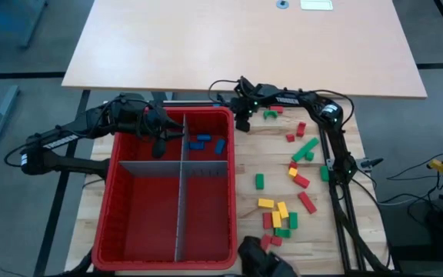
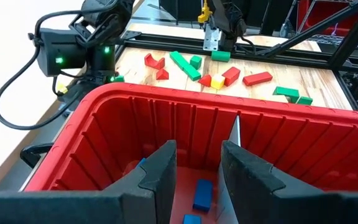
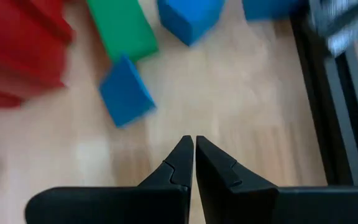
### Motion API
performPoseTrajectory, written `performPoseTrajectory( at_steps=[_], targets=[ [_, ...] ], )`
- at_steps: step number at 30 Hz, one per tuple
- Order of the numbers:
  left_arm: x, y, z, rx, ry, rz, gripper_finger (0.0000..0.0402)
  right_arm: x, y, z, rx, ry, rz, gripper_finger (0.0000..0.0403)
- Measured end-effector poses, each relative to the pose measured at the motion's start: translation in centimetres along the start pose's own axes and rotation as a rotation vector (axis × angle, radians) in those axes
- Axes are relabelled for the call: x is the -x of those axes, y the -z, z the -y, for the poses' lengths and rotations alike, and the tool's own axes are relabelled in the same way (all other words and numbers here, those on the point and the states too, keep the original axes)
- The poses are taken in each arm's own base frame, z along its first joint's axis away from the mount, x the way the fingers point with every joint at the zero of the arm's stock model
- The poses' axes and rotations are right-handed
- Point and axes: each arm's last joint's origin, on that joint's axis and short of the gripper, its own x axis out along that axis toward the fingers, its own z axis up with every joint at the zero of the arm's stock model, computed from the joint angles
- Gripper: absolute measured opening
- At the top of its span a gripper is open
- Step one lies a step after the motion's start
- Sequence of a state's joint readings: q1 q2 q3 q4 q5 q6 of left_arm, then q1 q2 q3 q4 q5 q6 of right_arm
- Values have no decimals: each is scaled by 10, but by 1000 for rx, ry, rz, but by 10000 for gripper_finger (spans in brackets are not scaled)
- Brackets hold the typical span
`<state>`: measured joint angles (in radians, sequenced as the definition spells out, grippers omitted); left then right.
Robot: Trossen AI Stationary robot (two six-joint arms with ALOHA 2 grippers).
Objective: Sort blocks
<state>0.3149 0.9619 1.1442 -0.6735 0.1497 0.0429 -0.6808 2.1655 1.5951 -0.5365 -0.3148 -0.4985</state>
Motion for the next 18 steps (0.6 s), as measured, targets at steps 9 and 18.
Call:
performPoseTrajectory(
  at_steps=[9, 18],
  targets=[
    [0, 0, 0, -4, 0, 0, 114, 14, -26, -19, 64, -62, 159, 0],
    [0, 0, 0, -3, 0, -1, 114, 7, -30, -27, 67, -78, 168, 0]
  ],
)
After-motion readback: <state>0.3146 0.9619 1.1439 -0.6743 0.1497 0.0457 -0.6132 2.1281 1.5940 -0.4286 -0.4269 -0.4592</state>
